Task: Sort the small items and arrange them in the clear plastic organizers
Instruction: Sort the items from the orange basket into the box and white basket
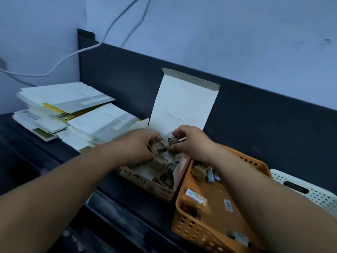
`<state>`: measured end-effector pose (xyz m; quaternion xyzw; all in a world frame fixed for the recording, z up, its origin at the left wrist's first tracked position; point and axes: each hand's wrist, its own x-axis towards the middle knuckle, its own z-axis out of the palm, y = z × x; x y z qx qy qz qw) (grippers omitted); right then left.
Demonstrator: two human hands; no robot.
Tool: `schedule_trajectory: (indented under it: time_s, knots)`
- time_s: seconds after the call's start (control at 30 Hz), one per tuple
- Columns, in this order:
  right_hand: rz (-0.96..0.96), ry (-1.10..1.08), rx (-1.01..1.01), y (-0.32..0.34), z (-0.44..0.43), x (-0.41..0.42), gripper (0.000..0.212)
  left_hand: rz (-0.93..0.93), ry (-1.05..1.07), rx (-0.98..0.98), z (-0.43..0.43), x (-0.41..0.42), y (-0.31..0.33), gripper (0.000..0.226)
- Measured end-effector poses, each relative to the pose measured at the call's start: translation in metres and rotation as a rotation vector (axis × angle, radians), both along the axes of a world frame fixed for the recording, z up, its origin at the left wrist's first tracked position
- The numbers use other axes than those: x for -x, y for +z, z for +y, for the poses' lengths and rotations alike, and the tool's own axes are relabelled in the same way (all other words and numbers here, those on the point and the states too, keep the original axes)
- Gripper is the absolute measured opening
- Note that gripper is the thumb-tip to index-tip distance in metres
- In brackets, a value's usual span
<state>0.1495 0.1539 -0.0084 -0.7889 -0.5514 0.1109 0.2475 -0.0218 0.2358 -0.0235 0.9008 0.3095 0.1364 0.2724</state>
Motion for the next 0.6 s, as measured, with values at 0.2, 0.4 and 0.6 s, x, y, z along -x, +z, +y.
schedule_trajectory:
  time_s: [0.2,0.4,0.6]
  knots:
    - [0.063,-0.040,-0.086,0.002,-0.017,-0.015,0.041,-0.012,-0.024,0.005,-0.003,-0.009,-0.003,0.055]
    - [-0.005,-0.069,0.071,0.014,-0.082,-0.040,0.023,-0.078,-0.151,0.000,-0.027,-0.047,0.008,0.049]
    - [0.098,0.141,0.317,-0.004,-0.119,-0.019,0.033,0.066,-0.257,-0.154,-0.048,-0.082,-0.002,0.041]
